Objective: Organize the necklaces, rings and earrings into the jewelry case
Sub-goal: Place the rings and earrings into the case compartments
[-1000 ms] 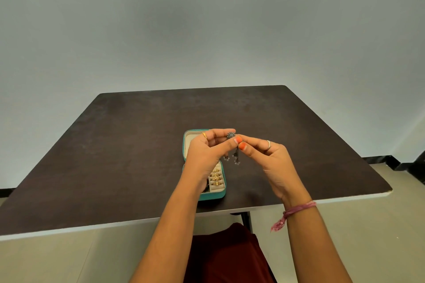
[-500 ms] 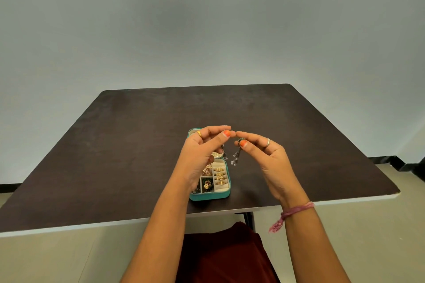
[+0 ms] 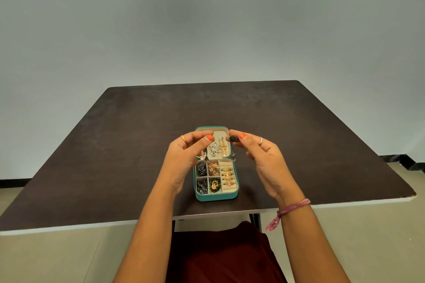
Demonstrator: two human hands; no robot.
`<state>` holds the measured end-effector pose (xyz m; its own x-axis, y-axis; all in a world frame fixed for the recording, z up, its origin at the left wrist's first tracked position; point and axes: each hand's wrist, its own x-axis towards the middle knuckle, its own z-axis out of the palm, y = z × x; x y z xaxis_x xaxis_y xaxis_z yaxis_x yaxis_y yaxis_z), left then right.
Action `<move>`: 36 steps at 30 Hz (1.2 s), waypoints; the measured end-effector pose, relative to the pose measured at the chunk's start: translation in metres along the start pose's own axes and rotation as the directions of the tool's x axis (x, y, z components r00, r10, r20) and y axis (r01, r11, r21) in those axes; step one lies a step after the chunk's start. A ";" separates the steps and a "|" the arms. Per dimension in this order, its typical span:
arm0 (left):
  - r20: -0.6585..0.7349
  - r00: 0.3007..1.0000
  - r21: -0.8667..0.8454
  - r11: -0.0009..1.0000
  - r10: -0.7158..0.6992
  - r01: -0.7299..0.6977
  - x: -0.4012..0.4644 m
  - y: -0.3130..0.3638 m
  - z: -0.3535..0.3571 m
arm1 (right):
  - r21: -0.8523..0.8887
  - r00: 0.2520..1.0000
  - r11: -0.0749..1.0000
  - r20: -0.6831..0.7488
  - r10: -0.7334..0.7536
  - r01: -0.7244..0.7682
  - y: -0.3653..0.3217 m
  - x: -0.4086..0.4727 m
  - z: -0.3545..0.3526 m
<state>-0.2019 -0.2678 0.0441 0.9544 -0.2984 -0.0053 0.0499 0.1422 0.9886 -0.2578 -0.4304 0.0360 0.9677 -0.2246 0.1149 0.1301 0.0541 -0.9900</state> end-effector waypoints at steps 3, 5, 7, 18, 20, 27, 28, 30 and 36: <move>-0.027 1.000 0.021 1.000 -0.001 0.002 0.000 -0.006 -0.005 | -0.038 0.999 0.998 0.003 0.040 -0.039 0.000 0.002 0.005; -0.043 0.999 0.036 0.999 -0.007 0.009 0.000 -0.010 -0.008 | -0.053 0.998 0.996 -0.003 0.067 -0.067 0.002 0.005 0.007; -0.055 0.998 0.057 0.998 -0.016 0.019 0.001 -0.015 -0.011 | -0.070 0.996 0.994 -0.011 0.086 -0.087 0.003 0.007 0.009; -0.085 0.996 0.174 0.983 -0.042 0.056 0.001 -0.042 -0.027 | -0.076 0.990 0.987 -0.011 0.141 -0.141 0.009 0.012 0.018; -0.090 0.995 0.191 0.981 -0.030 0.047 0.002 -0.044 -0.029 | -0.070 0.990 0.987 -0.011 0.143 -0.143 0.010 0.013 0.019; -0.101 0.995 0.227 0.974 0.009 0.014 0.001 -0.051 -0.033 | -0.021 0.988 0.988 0.033 0.153 -0.152 0.014 0.013 0.020; -0.104 0.995 0.236 0.972 0.003 0.021 0.002 -0.052 -0.034 | -0.013 0.987 0.988 0.043 0.155 -0.155 0.014 0.012 0.020; -0.118 0.993 0.252 0.967 -0.019 0.049 0.003 -0.056 -0.035 | -0.012 0.986 0.988 0.058 0.155 -0.155 0.016 0.012 0.021; -0.194 0.980 0.304 0.947 -0.046 0.105 0.006 -0.066 -0.036 | -0.027 0.980 0.983 0.083 0.183 -0.181 0.018 0.011 0.024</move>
<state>-0.1888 -0.2447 -0.0263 0.9900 -0.1158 -0.0802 0.0580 -0.1835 0.9813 -0.2394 -0.4083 0.0219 0.9896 -0.1298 -0.0620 -0.0536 0.0676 -0.9963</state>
